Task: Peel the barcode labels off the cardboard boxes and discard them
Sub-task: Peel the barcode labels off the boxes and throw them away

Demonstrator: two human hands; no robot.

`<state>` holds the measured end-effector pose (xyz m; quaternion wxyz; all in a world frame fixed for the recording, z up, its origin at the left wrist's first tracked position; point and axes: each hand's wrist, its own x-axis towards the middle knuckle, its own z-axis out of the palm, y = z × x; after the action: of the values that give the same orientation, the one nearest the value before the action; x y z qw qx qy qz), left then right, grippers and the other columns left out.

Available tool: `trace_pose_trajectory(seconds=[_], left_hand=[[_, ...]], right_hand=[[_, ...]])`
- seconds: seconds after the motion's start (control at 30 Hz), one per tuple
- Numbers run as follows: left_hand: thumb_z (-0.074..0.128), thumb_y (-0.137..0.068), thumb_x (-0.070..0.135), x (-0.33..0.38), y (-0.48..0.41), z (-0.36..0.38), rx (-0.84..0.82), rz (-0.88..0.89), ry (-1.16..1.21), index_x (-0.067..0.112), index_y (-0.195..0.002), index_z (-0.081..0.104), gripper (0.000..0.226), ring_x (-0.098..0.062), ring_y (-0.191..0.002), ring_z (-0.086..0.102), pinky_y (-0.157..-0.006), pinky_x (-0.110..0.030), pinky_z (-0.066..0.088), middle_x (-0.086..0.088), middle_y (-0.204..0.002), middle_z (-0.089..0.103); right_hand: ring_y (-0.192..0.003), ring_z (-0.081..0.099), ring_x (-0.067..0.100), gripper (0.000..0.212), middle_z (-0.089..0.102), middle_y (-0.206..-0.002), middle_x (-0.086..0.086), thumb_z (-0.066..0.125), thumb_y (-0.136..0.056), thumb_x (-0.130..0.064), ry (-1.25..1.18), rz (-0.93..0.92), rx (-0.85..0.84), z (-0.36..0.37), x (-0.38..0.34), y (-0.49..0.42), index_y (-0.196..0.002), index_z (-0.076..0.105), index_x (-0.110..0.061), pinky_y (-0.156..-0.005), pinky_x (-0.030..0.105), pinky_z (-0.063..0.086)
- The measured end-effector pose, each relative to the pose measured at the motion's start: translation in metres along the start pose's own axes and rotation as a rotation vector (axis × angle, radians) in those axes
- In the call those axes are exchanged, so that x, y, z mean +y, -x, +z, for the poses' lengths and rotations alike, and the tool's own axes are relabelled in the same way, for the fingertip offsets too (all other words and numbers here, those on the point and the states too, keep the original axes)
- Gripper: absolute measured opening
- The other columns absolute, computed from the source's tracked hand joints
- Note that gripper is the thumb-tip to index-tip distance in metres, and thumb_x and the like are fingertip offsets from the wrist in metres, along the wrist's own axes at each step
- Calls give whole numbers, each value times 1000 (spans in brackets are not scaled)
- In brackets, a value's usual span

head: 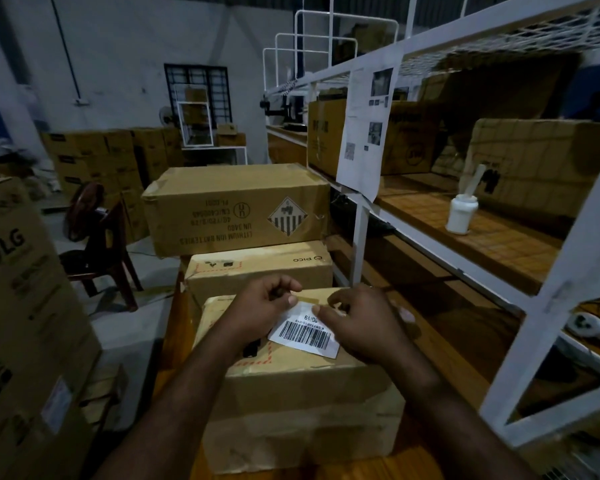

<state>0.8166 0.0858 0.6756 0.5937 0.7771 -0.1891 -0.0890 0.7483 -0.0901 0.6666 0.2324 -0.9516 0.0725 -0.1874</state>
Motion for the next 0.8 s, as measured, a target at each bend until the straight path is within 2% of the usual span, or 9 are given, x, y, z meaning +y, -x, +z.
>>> trace_pose_trajectory(seconds=[0.07, 0.17, 0.33, 0.43, 0.5, 0.57, 0.6, 0.7, 0.8], left_hand=[[59, -94, 3, 0, 1, -1, -3, 4, 4, 15, -102, 68, 17, -12, -71, 61, -55, -19, 51, -11, -87, 62], [61, -93, 4, 0, 1, -2, -5, 15, 18, 18, -103, 69, 20, -18, -81, 65, -64, -27, 55, -17, -98, 66], [62, -91, 1, -1, 4, -4, -6, 67, 62, 17, -104, 69, 22, -3, -70, 65, -58, -18, 53, -7, -90, 64], [65, -88, 1, -1, 3, -6, 5, 65, 81, 20, -107, 70, 27, -8, -79, 65, -65, -21, 55, -1, -93, 65], [66, -86, 0, -2, 1, -6, -12, 62, 60, 22, -112, 68, 34, -8, -88, 67, -68, -22, 55, -2, -105, 67], [65, -83, -2, -2, -1, -6, -57, 53, -52, 26, -116, 67, 43, -12, -105, 62, -76, -27, 54, -3, -118, 64], [64, -82, -2, -1, -1, -5, -88, 32, -111, 28, -117, 67, 46, -14, -106, 61, -78, -29, 54, -2, -119, 63], [63, -80, -2, 3, -3, -2, -133, -46, -219, 26, -116, 68, 46, -18, -88, 67, -66, -28, 54, -5, -103, 67], [63, -80, -5, 3, -5, -3, -128, -26, -241, 22, -108, 72, 39, -8, -74, 69, -56, -19, 50, -2, -93, 70]], right_hand=[[-86, 57, 10, 57, 60, -95, -8, 53, -73, -72, -22, -30, -40, 5, 5, -2, -101, 72, -26, -71, 35, 52], [-78, 57, 8, 35, 59, -84, -12, 64, -74, -58, -100, -43, -60, 4, 12, -3, -84, 71, -26, -70, 40, 53], [-74, 60, 8, 15, 64, -80, -10, 70, -82, -42, -178, -85, -100, 3, 16, -2, -81, 67, -27, -67, 43, 54], [-71, 62, 6, 10, 66, -75, -9, 67, -84, -39, -246, -122, -97, 4, 18, 0, -80, 64, -30, -63, 41, 54], [-72, 61, 4, 8, 66, -77, -8, 67, -86, -37, -281, -146, -103, 3, 18, 2, -83, 62, -31, -62, 38, 54], [-73, 61, 4, 8, 65, -78, -8, 67, -87, -34, -316, -161, -108, 3, 19, 3, -83, 61, -31, -62, 36, 53], [-73, 61, 4, 8, 65, -78, -8, 68, -87, -33, -337, -165, -107, 3, 19, 3, -83, 61, -31, -63, 37, 54], [-74, 62, 4, 9, 66, -78, -8, 70, -85, -29, -387, -170, -105, 3, 20, 2, -81, 62, -30, -67, 41, 55], [-78, 65, 5, 8, 68, -80, -7, 73, -84, -27, -454, -154, -130, 3, 21, 2, -83, 65, -28, -69, 43, 57]])
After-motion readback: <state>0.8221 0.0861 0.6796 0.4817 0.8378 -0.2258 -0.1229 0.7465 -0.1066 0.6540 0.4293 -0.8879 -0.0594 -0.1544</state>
